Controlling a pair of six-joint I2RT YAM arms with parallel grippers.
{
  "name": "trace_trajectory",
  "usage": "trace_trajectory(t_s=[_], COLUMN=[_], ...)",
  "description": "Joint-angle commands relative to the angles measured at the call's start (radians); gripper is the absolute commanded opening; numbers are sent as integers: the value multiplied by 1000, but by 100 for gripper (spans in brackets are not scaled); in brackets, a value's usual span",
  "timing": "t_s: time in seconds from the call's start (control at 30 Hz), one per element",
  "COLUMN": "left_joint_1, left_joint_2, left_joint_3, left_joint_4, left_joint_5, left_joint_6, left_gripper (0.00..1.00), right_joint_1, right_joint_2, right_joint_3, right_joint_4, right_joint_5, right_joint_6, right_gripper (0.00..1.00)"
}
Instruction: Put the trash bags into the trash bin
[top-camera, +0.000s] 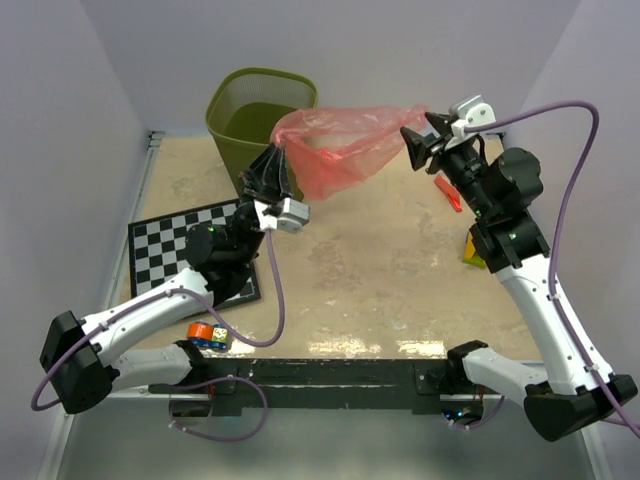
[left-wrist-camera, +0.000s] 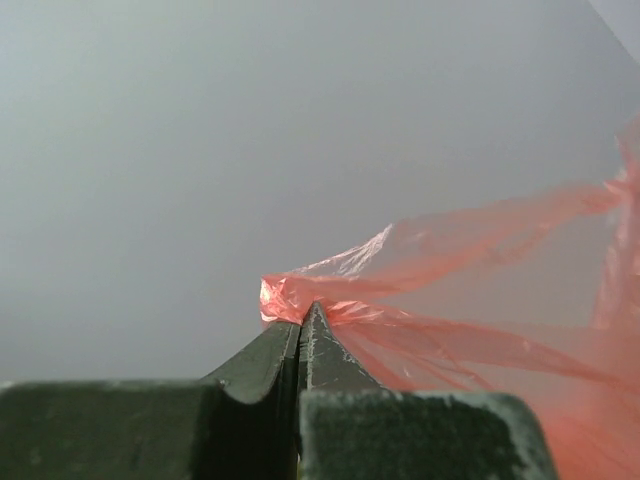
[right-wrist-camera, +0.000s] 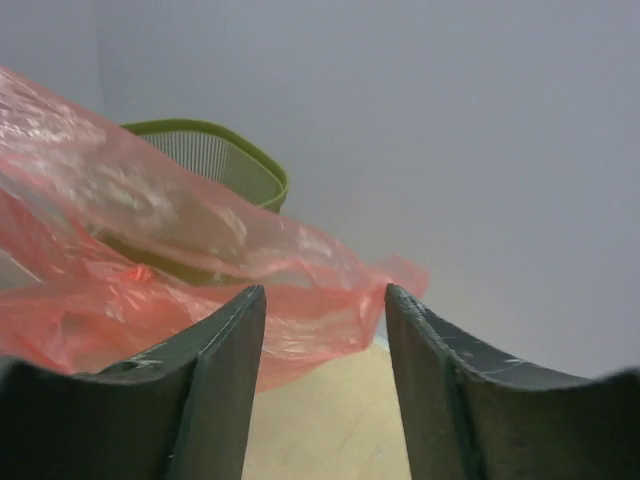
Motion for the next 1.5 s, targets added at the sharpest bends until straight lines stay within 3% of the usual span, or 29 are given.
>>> trace_trajectory(t_s=[0.0, 0.1, 0.17, 0.3, 0.4, 0.5, 0.6, 0.67, 1.0, 1.2, 1.37, 1.47], left_joint_1=[21, 36, 49, 49, 44, 44, 43, 44, 44, 46, 44, 44], left_joint_2=[-6, -78, -162, -387, -477, -511, -547, -566, -637, -638, -630, -629], left_joint_3=[136, 89, 34, -49, -50, -34, -40, -43, -92, -108, -122, -118], left_joint_4=[39, -118, -330, -765, -1029, -1197, -1251, -1277, -1286, -1265, -1234, -1230], left_joint_5=[-50, -90, -81, 153, 362, 396, 390, 385, 367, 362, 367, 365], left_joint_6=[36, 34, -24, -121, -139, -188, -173, -162, -170, -176, -184, -184], left_gripper=[0, 0, 0, 0, 0, 0, 0, 0, 0, 0, 0, 0], right_joint_1=[-2, -3, -3, 13, 72, 157, 214, 233, 319, 323, 331, 331], right_joint_2=[29, 159, 247, 481, 647, 838, 1059, 1138, 1149, 1075, 1183, 1197], right_joint_3=[121, 316, 418, 570, 651, 862, 1158, 1236, 1154, 1128, 1254, 1214], right_joint_4=[51, 23, 32, 57, 31, -182, -406, -431, -466, -276, -475, -551], right_joint_5=[-102, -152, -255, -436, -502, -504, -496, -492, -389, -419, -352, -328], right_joint_6=[43, 104, 156, 270, 178, -62, -225, -271, -379, -255, -368, -431], right_gripper=[63, 70, 72, 72, 72, 74, 73, 73, 70, 73, 74, 71])
